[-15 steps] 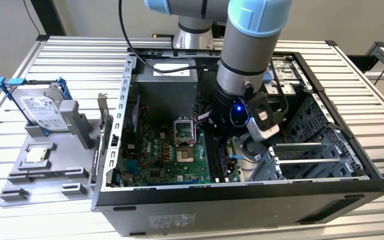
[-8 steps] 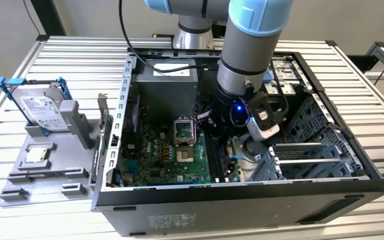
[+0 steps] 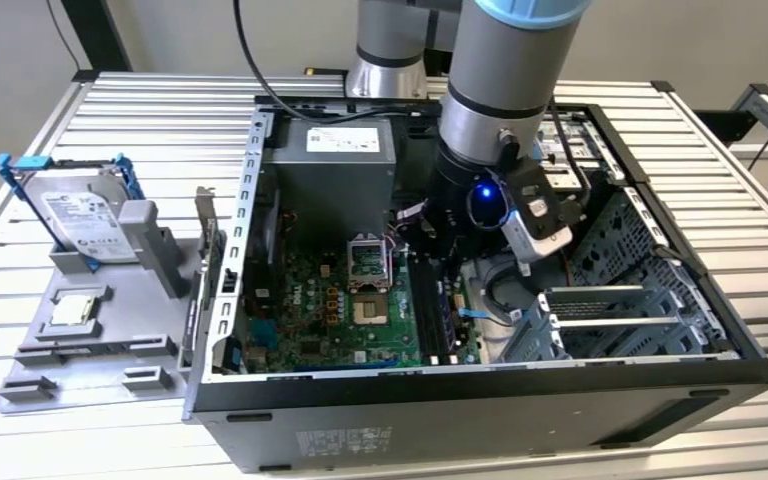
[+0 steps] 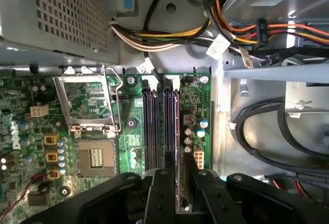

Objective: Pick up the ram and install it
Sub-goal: 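Insert the ram into the slot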

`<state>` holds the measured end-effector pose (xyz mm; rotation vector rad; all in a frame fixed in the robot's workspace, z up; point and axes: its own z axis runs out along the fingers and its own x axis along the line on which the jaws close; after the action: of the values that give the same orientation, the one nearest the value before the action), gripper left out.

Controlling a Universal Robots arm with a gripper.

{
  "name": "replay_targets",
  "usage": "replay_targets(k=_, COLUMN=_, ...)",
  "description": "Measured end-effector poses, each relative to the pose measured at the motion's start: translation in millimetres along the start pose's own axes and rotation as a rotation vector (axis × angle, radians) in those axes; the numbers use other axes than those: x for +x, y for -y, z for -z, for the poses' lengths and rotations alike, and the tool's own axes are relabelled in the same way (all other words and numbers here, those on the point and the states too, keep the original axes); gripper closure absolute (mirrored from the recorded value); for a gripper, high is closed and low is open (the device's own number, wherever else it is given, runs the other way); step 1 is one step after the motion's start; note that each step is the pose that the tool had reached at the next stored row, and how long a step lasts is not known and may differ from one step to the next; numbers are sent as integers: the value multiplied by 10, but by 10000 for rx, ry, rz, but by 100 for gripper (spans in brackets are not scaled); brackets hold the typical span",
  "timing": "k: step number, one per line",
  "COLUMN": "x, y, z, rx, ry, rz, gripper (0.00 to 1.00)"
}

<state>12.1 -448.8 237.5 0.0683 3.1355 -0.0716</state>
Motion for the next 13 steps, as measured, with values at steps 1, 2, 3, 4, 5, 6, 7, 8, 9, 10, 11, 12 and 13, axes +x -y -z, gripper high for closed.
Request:
replay_targets(k=1, x=0, y=0, z=0, rx=0, ry=2, rz=-1, gripper=100)
replay_targets(k=2, x=1, y=0, z=0, rx=0, ry=3, rz=-2, gripper=100)
replay_targets(k=3, x=0, y=0, z=0, rx=0, ry=5, rz=-1, gripper=100)
replay_targets(k=4, x=0, y=0, z=1, rx=1, ry=6, rz=-1, gripper=100)
replay_targets(k=5, x=0, y=0, z=1, rx=1, ry=8, rz=-1, gripper=100)
replay_targets(k=6, x=1, y=0, z=1, rx=1, ry=10, rz=-1, gripper=100)
replay_targets(k=7, x=1, y=0, z=1, rx=1, ry=15, rz=-2, gripper=100)
replay_targets(k=8, x=1, y=0, z=0, rx=0, ry=20, rz=-2, gripper=100)
replay_targets(k=9, x=1, y=0, z=0, rx=0, ry=22, rz=-2, gripper=100)
replay_targets(k=10, x=1, y=0, z=1, rx=0, ry=23, rz=-2, gripper=100)
replay_targets(k=11, x=1, y=0, z=0, rx=0, ry=25, rz=-2, gripper=100)
replay_targets(k=12, x=1, y=0, z=1, rx=0, ry=27, rz=-2, gripper=100)
replay_targets(k=13, x=1, y=0, z=0, rx=0, ry=29, rz=-2, gripper=100)
